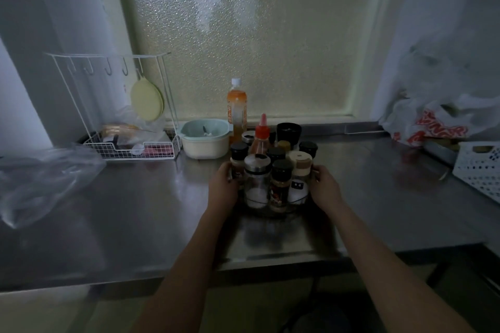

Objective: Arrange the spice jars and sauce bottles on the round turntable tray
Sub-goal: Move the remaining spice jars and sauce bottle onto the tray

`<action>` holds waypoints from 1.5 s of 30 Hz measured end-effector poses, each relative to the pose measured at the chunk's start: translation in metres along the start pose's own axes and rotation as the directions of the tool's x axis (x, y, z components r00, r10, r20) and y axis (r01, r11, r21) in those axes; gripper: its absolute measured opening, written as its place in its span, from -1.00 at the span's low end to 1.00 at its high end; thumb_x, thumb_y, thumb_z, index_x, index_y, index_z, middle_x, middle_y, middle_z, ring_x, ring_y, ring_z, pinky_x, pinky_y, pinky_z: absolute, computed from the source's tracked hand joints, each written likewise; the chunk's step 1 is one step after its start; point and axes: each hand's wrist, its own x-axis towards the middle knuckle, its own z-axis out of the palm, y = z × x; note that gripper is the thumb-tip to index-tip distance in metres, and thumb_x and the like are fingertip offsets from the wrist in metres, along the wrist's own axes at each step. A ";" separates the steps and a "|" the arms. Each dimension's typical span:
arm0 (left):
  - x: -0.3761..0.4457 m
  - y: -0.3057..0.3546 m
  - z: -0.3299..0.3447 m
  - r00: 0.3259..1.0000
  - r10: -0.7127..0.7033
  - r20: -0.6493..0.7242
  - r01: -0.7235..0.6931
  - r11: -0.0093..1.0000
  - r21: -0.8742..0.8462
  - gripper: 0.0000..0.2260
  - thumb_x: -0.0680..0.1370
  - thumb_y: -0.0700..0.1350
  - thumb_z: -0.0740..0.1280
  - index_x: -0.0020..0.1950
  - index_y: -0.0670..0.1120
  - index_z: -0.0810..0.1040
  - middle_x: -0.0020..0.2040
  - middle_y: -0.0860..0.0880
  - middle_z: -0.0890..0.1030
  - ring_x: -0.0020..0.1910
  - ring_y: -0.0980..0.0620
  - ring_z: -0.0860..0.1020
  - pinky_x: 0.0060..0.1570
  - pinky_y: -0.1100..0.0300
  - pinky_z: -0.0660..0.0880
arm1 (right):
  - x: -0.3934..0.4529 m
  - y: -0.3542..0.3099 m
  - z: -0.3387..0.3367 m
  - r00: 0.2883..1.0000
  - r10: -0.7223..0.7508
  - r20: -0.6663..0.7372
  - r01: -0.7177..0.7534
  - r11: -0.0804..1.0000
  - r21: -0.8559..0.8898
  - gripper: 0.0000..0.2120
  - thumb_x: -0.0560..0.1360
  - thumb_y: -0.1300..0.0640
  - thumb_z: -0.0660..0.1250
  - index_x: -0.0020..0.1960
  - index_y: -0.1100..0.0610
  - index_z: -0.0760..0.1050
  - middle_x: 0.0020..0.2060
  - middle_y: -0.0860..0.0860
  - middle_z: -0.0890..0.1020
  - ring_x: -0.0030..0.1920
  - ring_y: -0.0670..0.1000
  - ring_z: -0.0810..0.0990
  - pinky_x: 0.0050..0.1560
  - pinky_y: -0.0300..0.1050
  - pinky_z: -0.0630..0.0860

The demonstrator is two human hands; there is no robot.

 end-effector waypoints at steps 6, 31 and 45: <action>0.012 0.000 -0.002 0.993 0.034 0.111 -0.034 0.999 -0.005 -0.76 0.48 -0.25 0.27 0.03 0.03 0.61 -0.02 0.05 0.66 0.01 0.04 0.60 0.01 0.12 0.53 | 0.005 0.008 -0.006 0.992 -0.084 -0.096 0.077 0.994 -0.082 -0.77 0.57 0.25 0.16 0.10 0.28 0.55 0.06 0.26 0.64 0.09 0.24 0.59 -0.05 -0.10 0.42; 0.061 -0.003 -0.004 0.987 -0.134 0.093 0.163 0.825 -0.541 -0.70 0.38 0.05 0.42 0.07 -0.01 0.58 0.06 -0.11 0.67 0.11 -0.10 0.61 0.16 -0.02 0.54 | 0.021 -0.149 -0.035 0.781 -0.608 0.141 0.622 0.777 -0.094 -0.92 0.48 0.04 0.29 -0.06 -0.01 0.54 -0.21 -0.12 0.59 -0.21 -0.07 0.57 -0.09 -0.09 0.53; 0.061 0.004 -0.014 0.967 -0.235 -0.101 0.113 0.744 -0.659 -0.77 0.50 -0.12 0.26 0.06 -0.25 0.50 -0.19 -0.11 0.56 -0.28 0.00 0.54 -0.39 0.24 0.47 | 0.003 -0.179 0.006 0.489 -0.492 0.721 0.873 0.273 -0.405 -0.55 0.37 -0.27 0.30 0.23 -0.20 0.37 0.03 -0.14 0.49 0.21 0.01 0.37 0.28 0.24 0.17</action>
